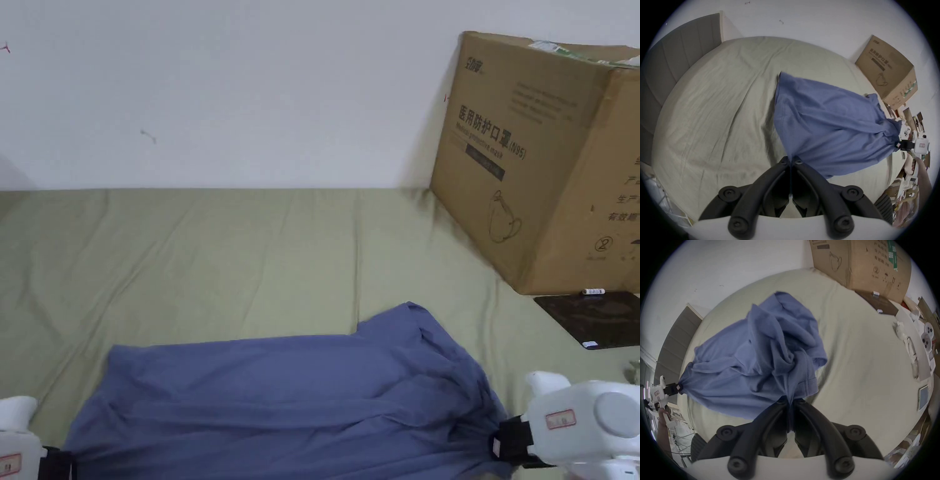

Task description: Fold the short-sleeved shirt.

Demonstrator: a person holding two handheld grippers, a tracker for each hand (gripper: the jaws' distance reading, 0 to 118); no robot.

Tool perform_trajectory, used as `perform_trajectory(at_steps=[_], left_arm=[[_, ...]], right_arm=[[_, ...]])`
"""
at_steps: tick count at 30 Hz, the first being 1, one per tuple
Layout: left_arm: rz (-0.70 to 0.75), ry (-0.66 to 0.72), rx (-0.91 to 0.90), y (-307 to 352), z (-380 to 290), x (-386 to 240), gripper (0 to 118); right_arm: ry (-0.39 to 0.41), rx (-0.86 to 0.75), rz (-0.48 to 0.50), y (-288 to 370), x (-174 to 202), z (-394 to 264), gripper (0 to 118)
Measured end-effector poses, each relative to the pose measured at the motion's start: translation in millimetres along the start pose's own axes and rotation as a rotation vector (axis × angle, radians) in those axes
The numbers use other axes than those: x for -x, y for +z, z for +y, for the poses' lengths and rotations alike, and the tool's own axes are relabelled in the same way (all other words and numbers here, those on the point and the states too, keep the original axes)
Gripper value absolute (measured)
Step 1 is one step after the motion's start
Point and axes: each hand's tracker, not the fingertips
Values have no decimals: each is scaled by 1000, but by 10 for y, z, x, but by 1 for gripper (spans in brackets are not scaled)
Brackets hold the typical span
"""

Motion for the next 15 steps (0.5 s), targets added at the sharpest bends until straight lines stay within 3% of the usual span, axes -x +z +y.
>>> perform_trajectory(at_steps=[5,12,15], left_arm=[[-10,-47,11,311,-77,150,0],[-61,-51,144,494,-780,388,0],[-75,-23,213,363,-1011,467,0]], right_arm=[[-10,-31,42,434,-47,-139,5],[22,140,57,588,12,-888,5],[-76,198,71,461,-23,-1094,5]])
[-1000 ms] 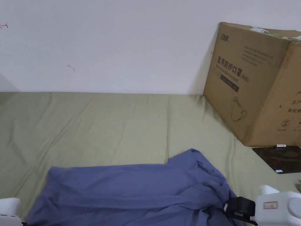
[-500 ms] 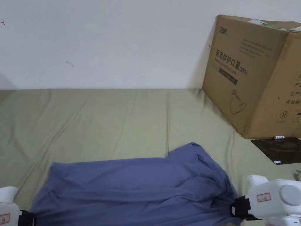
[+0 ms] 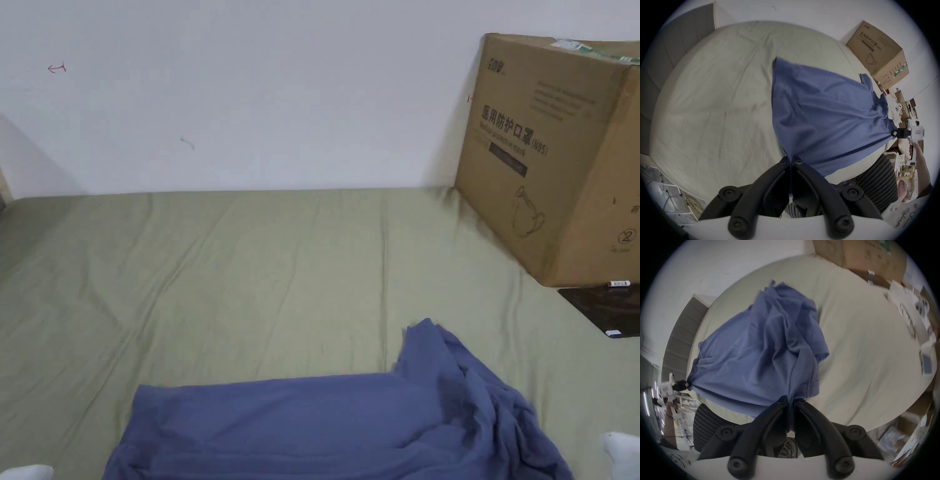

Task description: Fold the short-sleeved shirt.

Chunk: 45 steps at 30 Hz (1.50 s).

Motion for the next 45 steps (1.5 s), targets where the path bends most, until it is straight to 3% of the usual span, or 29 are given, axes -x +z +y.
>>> perform_trajectory(at_steps=[3,4,5,6,7,8,11,14,16,18,19,20,21,23,27,31,34,35,36,37,38,39,42,45], left_arm=[[-23,32,26,-95,-26,60,5],[-16,46,34,-94,-15,66,25],[28,48,54,-92,-4,68,69],[41,31,58,-89,6,83,98],[38,12,47,-42,7,72,107],[27,3,27,29,28,64,103],[24,20,-15,216,125,64,103],[7,19,-159,508,264,-123,103],[-4,-19,-304,751,345,-312,103],[-32,-79,-470,898,383,-502,86],[-44,-94,-533,952,370,-575,66],[-64,-116,-614,993,354,-684,27],[-85,-127,-675,1017,332,-796,0],[-57,-138,-753,1000,283,-1025,0],[-84,-150,-775,990,492,-1232,0],[-55,-35,-527,758,1275,-834,0],[-28,34,-271,221,1807,-526,0],[-20,54,-230,45,1891,-398,1],[12,66,-189,-144,1969,-273,13],[56,85,-158,-299,2011,-191,45],[108,90,-113,-517,2062,-94,101],[127,59,-67,-695,2053,-47,115],[134,-11,-54,-1072,2058,-6,112],[74,-11,38,-1363,1923,-103,110]], right_arm=[[-48,-13,-5,-183,-193,-11,6],[-48,-23,-16,-163,-168,-18,10],[-40,-28,-35,-134,-137,-17,33],[-33,-23,-78,-112,-147,27,65],[-29,-14,-110,-89,-144,48,98],[-26,-12,-121,-45,-132,52,118],[-47,-21,-82,149,-97,153,118],[-69,-141,-2,411,61,237,118],[-5,-286,35,625,263,309,115],[89,-464,94,845,590,254,96],[111,-528,127,903,703,204,78],[131,-628,172,955,820,143,40],[151,-709,196,972,934,97,14],[163,-808,202,951,1129,41,2],[137,-883,319,901,1331,101,0],[60,-871,461,849,1309,351,0],[-68,-808,573,636,1173,587,0],[-95,-785,581,552,1122,668,0],[-126,-776,569,473,1082,719,0],[-140,-761,561,411,1054,761,0],[-154,-740,577,340,1017,806,0],[-180,-718,605,266,1002,830,0],[-219,-665,613,100,958,886,0],[-275,-649,421,27,952,920,0]])
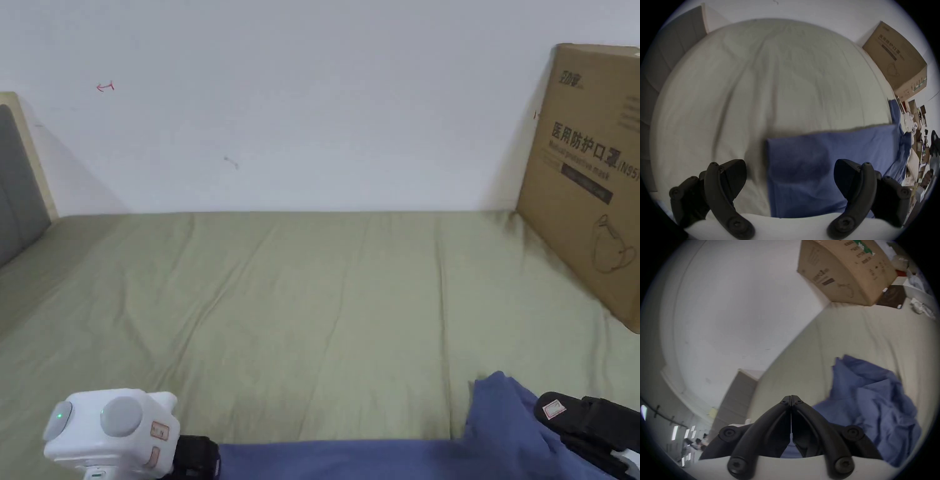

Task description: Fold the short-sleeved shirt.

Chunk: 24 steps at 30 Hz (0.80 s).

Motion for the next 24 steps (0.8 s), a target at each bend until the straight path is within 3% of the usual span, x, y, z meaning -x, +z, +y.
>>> perform_trajectory(at_steps=[2,4,7,9,10,11,12,13,14,16,17,18,19,22,24], left_arm=[[102,-84,-30,-14,-75,-12,102],[94,-109,-106,64,-118,-102,82],[77,-66,-210,359,-189,25,2],[-56,-20,-220,472,-161,111,2],[-63,-16,-221,524,-168,91,2],[-38,-32,-224,566,-180,57,2],[-24,-63,-240,642,-198,-23,2],[-26,-93,-246,708,-213,-86,2],[-34,-115,-247,749,-220,-114,2],[-31,-140,-262,841,-249,-164,2],[-32,-147,-276,876,-240,-189,2],[-39,-148,-286,924,-253,-193,2],[-48,-144,-299,960,-263,-192,2],[-65,-106,-311,973,-245,-147,2],[-78,-82,-307,965,-253,-113,2]], right_arm=[[66,-17,-7,-6,10,20,0],[72,-32,113,7,-32,96,0],[-148,120,261,-160,-195,324,0],[-196,168,179,-300,-300,447,0],[-188,171,193,-366,-313,530,0],[-164,170,149,-426,-327,608,4],[-116,158,96,-514,-329,710,29],[-72,159,17,-638,-352,840,73],[-45,186,-49,-791,-385,968,73],[22,314,-211,-1116,-452,1094,110],[78,356,-239,-1261,-466,1149,117],[89,371,-366,-1434,-503,1165,117],[147,413,-445,-1589,-527,1164,117],[325,525,-520,-1958,-641,1098,117],[414,636,-610,-2196,-723,988,110]])
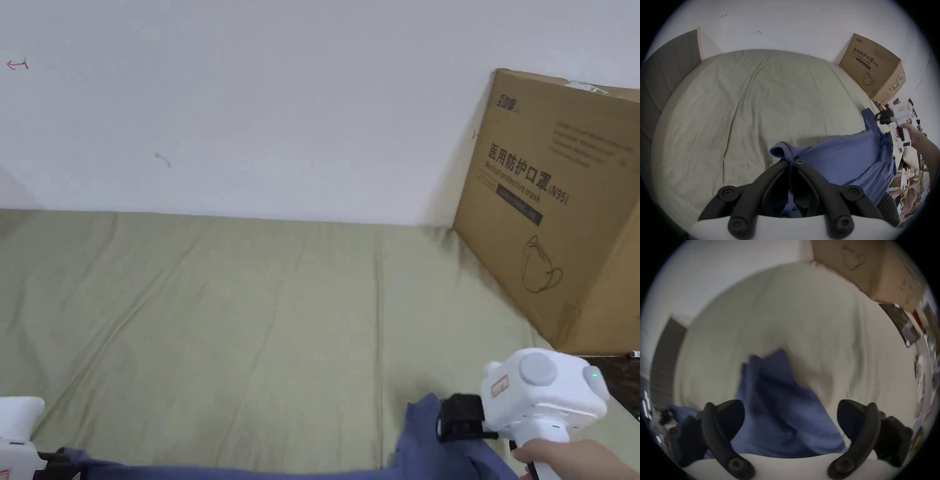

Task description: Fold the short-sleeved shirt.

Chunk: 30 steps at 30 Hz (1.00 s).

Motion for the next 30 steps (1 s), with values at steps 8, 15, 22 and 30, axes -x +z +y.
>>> perform_trajectory(at_steps=[8,15,22,30], left_arm=[[31,22,69,-225,-26,124,2],[-7,135,-15,-217,59,246,2],[-11,100,-194,188,282,132,2],[-47,46,-73,590,-342,31,2]], right_arm=[[140,-90,55,132,111,-272,4],[80,-268,88,644,57,-353,4],[-12,-491,151,1290,-56,-511,4],[32,-375,178,1522,-337,-1784,4]])
